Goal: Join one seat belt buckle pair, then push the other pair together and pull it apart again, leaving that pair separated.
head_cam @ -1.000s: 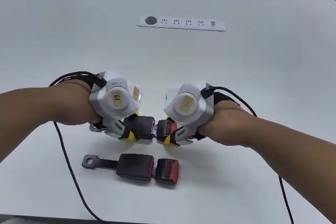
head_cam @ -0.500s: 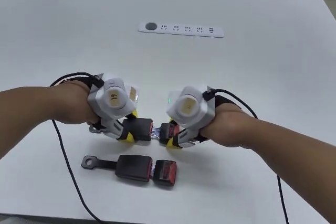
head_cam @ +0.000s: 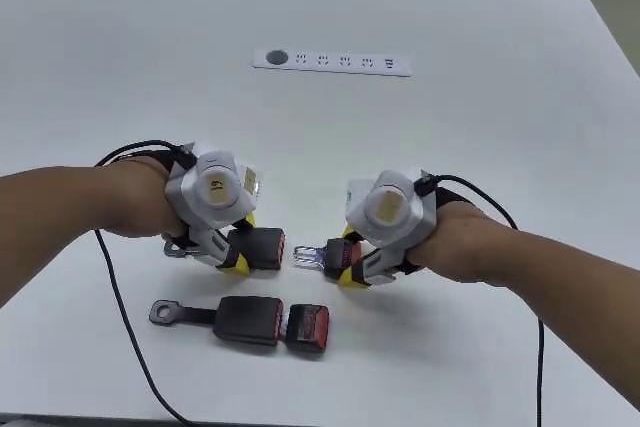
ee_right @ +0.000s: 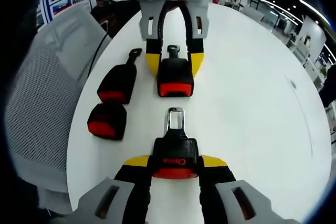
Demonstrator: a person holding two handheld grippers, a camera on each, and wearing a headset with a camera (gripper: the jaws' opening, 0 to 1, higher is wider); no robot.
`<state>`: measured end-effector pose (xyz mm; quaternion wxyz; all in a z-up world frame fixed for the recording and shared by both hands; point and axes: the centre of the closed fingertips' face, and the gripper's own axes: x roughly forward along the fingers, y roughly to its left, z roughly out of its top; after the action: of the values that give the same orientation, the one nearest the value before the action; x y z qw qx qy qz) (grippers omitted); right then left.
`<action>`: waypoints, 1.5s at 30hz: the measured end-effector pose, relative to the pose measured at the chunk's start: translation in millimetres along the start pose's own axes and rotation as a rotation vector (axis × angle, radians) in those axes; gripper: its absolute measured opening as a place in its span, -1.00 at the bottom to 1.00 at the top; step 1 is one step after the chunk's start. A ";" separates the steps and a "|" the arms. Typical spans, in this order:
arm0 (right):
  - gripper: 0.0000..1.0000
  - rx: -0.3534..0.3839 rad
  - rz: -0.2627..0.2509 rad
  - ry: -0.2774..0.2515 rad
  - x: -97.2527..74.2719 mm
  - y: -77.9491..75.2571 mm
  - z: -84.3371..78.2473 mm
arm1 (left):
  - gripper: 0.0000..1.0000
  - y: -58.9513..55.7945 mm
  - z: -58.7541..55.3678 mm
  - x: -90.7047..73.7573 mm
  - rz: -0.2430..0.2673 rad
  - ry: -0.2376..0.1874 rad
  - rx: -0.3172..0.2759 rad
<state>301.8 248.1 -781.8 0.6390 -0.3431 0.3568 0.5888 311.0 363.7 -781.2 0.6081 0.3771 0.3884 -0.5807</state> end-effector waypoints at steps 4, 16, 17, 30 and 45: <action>-0.36 0.011 -0.006 0.010 -7.9 -0.8 -16.1 | -0.32 0.0 -0.5 0.4 0.001 0.001 -0.003; -0.35 0.018 -0.010 0.059 -23.4 -2.6 -45.9 | -0.31 -1.0 0.2 1.6 -0.001 0.016 0.000; -0.34 0.017 -0.009 0.060 -22.8 -4.3 -46.2 | -0.31 0.0 -0.6 1.7 -0.003 0.019 0.004; -0.21 0.013 -0.060 0.071 -25.0 -7.6 -43.8 | -0.29 -2.1 1.2 1.9 0.014 0.038 -0.015; -0.20 0.055 -0.118 -0.066 -50.5 16.3 -9.9 | 0.09 -10.2 14.7 -45.4 0.154 -0.079 -0.015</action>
<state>282.4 215.1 -743.7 0.6931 -0.3263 0.3307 0.5512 300.2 368.7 -734.0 0.6686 0.3781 0.3380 -0.5438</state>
